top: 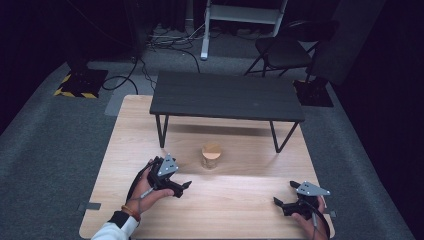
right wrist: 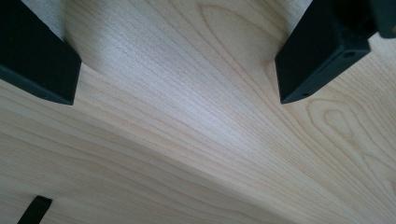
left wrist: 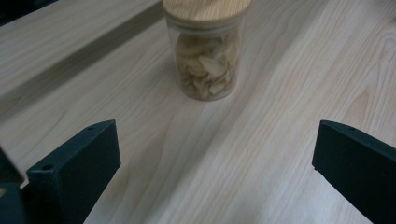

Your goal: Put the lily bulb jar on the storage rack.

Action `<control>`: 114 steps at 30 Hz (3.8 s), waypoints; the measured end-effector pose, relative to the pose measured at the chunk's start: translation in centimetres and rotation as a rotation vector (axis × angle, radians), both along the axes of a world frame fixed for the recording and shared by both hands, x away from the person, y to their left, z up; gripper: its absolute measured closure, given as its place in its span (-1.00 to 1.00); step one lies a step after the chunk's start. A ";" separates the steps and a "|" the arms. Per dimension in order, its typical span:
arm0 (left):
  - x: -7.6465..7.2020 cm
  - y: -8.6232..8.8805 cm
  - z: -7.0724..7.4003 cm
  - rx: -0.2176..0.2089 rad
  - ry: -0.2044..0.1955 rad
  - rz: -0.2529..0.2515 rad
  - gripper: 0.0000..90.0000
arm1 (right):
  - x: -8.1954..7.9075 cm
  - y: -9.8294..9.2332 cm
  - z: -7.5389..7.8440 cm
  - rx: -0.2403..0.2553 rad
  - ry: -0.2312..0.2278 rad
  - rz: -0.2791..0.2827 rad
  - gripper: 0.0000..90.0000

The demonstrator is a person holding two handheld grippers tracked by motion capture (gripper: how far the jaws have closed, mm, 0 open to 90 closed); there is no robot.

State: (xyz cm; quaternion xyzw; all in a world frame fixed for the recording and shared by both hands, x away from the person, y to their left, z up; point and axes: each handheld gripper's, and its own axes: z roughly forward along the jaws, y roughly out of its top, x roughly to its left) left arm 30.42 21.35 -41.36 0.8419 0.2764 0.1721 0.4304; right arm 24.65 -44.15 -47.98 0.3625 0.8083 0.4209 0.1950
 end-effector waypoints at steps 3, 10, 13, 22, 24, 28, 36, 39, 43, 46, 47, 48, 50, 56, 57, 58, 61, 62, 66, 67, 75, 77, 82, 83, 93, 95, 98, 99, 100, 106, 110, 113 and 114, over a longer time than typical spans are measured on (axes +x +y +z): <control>1.1 -0.8 0.7 0.011 -0.008 -0.006 -0.98 | 0.0 0.0 0.0 0.000 0.000 0.000 -1.00; 3.4 -2.4 1.6 0.019 -0.015 -0.051 -0.98 | 0.0 0.0 0.0 0.000 0.000 0.000 -1.00; 4.8 -3.6 1.7 0.022 -0.002 -0.082 -0.98 | 0.0 0.0 0.0 0.000 0.000 0.000 -1.00; 7.4 -5.8 1.4 0.028 0.022 -0.129 -0.98 | 0.0 0.0 0.0 0.000 0.000 0.000 -1.00; 8.0 -6.3 1.2 0.027 0.034 -0.132 -0.98 | 0.0 0.0 0.0 0.000 0.000 0.000 -1.00; 8.9 -7.3 0.7 0.032 0.041 -0.141 -0.99 | 0.0 0.0 0.0 0.000 0.000 0.000 -1.00; 10.0 -8.2 -0.6 0.028 0.039 -0.138 -0.94 | 0.0 0.0 0.0 0.000 0.001 0.000 -1.00; 9.8 -8.5 -1.1 0.043 0.004 -0.132 -0.74 | 0.0 0.0 0.0 0.000 0.000 0.000 -1.00; 10.0 -8.4 -1.7 0.023 -0.005 -0.127 -0.52 | 0.0 0.0 0.0 0.000 0.001 0.000 -1.00; 10.1 -8.3 -1.7 0.018 -0.001 -0.121 -0.46 | 0.0 0.0 0.0 0.000 0.000 0.000 -1.00; 10.1 -8.3 -1.7 0.015 0.001 -0.119 -0.45 | 0.0 0.0 0.0 0.000 0.000 0.000 -1.00; 10.1 -8.2 -1.7 0.014 0.002 -0.119 -0.45 | 0.0 0.0 0.0 0.000 0.000 0.000 -1.00; 10.1 -8.2 -1.4 0.022 0.004 -0.127 -0.45 | 0.0 0.0 0.0 0.000 0.000 0.000 -1.00; 9.1 -7.8 1.3 -0.019 0.000 -0.145 -0.44 | 0.0 0.0 0.0 0.000 0.001 0.000 -1.00; 9.0 -7.7 2.1 -0.022 -0.003 -0.154 -0.44 | 0.0 0.0 0.0 0.000 0.001 0.000 -1.00; 8.9 -7.7 2.9 -0.029 -0.004 -0.161 -0.44 | 0.0 0.0 0.0 0.000 0.000 0.000 -1.00; 8.6 -8.0 5.6 -0.033 -0.013 -0.185 -0.44 | 0.0 0.0 0.0 0.000 0.000 0.000 -1.00; 8.5 -8.2 6.5 -0.028 -0.022 -0.193 -0.44 | 0.0 0.0 0.0 0.000 0.000 0.000 -1.00; 9.0 -8.7 9.8 -0.055 -0.024 -0.223 -0.44 | 0.0 0.0 0.0 0.002 0.001 -0.001 -1.00; 9.5 -9.1 11.3 -0.065 -0.029 -0.228 -0.44 | 0.0 0.0 0.0 0.000 0.000 0.000 -1.00; 11.6 -10.8 16.3 -0.103 -0.054 -0.273 -0.45 | 0.1 -0.1 0.0 0.001 0.001 0.005 -1.00; 12.3 -11.3 17.4 -0.099 -0.074 -0.275 -0.45 | 0.1 -0.1 0.0 0.001 0.002 0.006 -1.00; 13.9 -12.4 19.0 -0.101 -0.094 -0.264 -0.45 | 0.1 -0.1 0.0 0.000 0.001 0.006 -1.00; 14.2 -12.7 19.2 -0.100 -0.103 -0.258 -0.45 | 0.1 -0.1 0.0 0.001 0.001 0.006 -1.00; 18.2 -16.1 18.6 -0.051 -0.115 -0.217 -0.45 | 0.1 -0.1 0.0 0.000 0.000 0.007 -1.00; 18.4 -16.3 18.4 -0.055 -0.115 -0.207 -0.45 | 0.1 -0.1 0.0 0.000 0.000 0.007 -1.00; 19.2 -16.4 17.9 -0.066 -0.110 -0.201 -0.45 | 0.1 -0.1 0.0 0.000 -0.001 0.007 -1.00; 19.6 -16.4 17.8 -0.070 -0.103 -0.204 -0.45 | 0.1 -0.1 0.0 0.000 -0.001 0.007 -1.00; 19.7 -16.4 17.6 -0.072 -0.103 -0.206 -0.45 | 0.1 -0.1 0.0 0.000 0.000 0.007 -1.00; 20.5 -15.8 16.6 -0.128 -0.096 -0.202 -0.49 | 0.1 -0.1 0.0 0.000 0.000 0.007 -1.00; 19.9 -14.8 16.5 -0.200 -0.071 -0.157 -0.91 | 0.1 -0.1 0.0 0.000 0.000 0.007 -1.00; 18.5 -13.9 16.8 -0.209 -0.090 -0.158 -0.96 | 0.1 -0.1 0.0 0.000 0.000 0.007 -1.00; 17.6 -13.5 16.8 -0.210 -0.105 -0.151 -0.97 | 0.1 -0.1 0.0 -0.001 0.000 0.007 -1.00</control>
